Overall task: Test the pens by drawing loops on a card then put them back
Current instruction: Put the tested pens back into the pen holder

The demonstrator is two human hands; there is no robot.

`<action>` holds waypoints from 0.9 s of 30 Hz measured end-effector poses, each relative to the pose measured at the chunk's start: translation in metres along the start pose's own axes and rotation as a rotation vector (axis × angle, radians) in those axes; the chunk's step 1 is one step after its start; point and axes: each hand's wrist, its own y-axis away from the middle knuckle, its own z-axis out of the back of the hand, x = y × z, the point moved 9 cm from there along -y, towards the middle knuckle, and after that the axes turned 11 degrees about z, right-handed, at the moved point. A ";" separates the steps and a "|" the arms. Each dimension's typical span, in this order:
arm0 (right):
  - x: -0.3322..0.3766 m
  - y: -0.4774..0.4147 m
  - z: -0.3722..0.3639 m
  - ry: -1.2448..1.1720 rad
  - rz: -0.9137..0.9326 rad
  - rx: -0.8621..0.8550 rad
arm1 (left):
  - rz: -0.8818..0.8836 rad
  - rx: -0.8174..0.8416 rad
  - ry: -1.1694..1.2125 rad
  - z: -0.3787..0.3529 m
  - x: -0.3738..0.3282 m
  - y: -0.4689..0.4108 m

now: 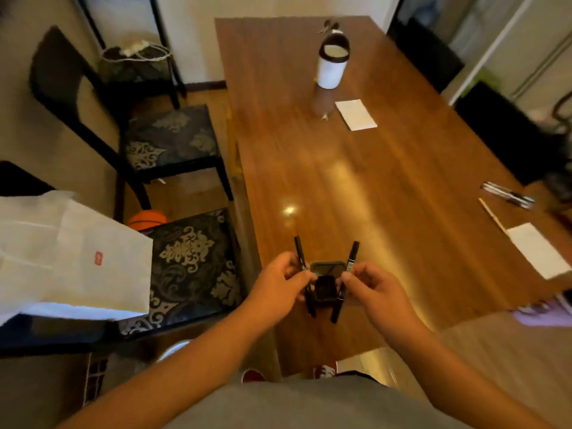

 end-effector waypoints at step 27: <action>-0.033 -0.059 0.033 0.409 0.268 0.017 | -0.147 -0.167 -0.917 -0.061 -0.045 -0.060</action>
